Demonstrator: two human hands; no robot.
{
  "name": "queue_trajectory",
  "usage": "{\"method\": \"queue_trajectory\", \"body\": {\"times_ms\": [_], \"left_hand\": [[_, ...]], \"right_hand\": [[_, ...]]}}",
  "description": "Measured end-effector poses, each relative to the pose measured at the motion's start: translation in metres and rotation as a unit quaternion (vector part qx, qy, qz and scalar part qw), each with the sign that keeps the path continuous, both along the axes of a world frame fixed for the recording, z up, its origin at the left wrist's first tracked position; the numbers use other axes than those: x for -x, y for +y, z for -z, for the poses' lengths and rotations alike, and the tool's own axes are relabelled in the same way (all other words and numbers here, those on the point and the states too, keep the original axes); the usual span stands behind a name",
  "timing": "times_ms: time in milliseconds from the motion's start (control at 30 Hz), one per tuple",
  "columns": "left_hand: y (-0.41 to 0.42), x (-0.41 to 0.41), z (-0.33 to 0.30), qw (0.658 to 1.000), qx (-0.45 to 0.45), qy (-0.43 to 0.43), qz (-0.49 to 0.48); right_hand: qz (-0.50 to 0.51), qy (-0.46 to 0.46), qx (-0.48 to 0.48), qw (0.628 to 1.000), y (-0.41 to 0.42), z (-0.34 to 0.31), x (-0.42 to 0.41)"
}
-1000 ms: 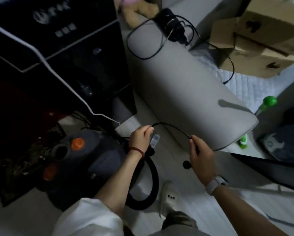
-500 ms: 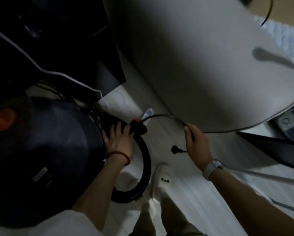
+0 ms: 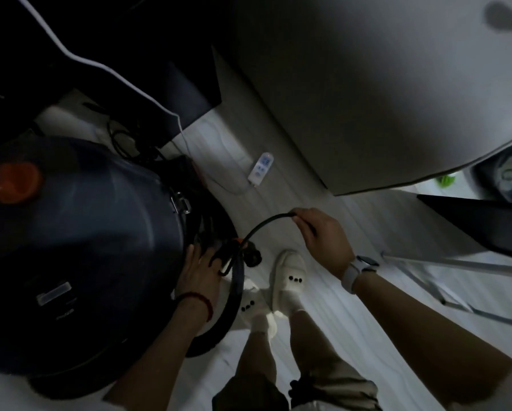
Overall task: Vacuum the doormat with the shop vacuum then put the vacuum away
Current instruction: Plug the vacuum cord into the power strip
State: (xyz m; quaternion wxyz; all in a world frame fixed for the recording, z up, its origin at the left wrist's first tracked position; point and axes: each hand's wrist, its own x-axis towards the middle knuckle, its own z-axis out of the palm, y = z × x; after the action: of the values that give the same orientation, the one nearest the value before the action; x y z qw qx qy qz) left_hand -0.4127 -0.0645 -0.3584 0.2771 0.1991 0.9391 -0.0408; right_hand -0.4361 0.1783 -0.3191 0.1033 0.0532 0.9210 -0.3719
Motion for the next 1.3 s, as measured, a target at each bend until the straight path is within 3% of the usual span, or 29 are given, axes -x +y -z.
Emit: {"method": "queue_trajectory", "body": {"times_ms": [33,167,233,367,567,633,733,833,900,1000,1067,1167,1233,1300], "left_hand": [[-0.005,-0.006,0.008,0.999,-0.024,0.033,-0.014],[0.015,-0.001,-0.005,0.986,-0.121,-0.009,-0.111],[0.036,0.010,-0.007,0.951,-0.220,-0.038,-0.215],[0.077,0.040,0.013,0.864,-0.378,0.012,-0.333],[0.096,0.114,0.096,0.834,-0.333,0.191,-0.396],[0.094,0.134,0.137,0.807,-0.292,0.241,-0.453],[0.089,0.164,0.200,0.776,-0.245,0.245,-0.528],[0.086,0.194,0.254,0.782,-0.229,0.244,-0.526],[0.088,0.213,0.276,0.788,-0.229,0.273,-0.502],[0.100,0.220,0.311,0.835,-0.214,0.385,-0.329],[0.114,0.212,0.339,0.866,-0.235,0.393,-0.197],[0.128,0.200,0.377,0.923,-0.187,0.321,-0.103],[0.131,0.200,0.392,0.960,-0.151,0.194,-0.134],[0.132,0.206,0.403,0.972,-0.127,0.094,-0.171]], "right_hand": [[-0.005,0.003,-0.001,1.000,-0.001,0.004,-0.001],[0.015,0.013,-0.011,1.000,0.004,0.021,0.005],[0.011,0.003,-0.015,1.000,0.006,0.030,0.012],[-0.017,0.001,0.035,0.999,0.012,0.052,0.031],[-0.002,-0.145,0.114,0.983,0.047,0.151,0.060],[-0.033,-0.156,0.082,0.984,0.062,0.206,0.064],[-0.073,-0.172,0.019,0.982,0.082,0.283,0.077],[0.005,-0.190,0.093,0.977,0.085,0.333,0.105],[0.076,-0.129,0.180,0.972,0.077,0.350,0.129],[0.175,-0.057,0.291,0.939,0.062,0.366,0.170],[0.222,-0.047,0.334,0.915,0.052,0.371,0.194],[0.247,-0.051,0.358,0.899,0.040,0.380,0.215],[0.252,-0.043,0.373,0.892,0.033,0.387,0.221],[0.247,-0.029,0.383,0.890,0.027,0.395,0.223]]}}
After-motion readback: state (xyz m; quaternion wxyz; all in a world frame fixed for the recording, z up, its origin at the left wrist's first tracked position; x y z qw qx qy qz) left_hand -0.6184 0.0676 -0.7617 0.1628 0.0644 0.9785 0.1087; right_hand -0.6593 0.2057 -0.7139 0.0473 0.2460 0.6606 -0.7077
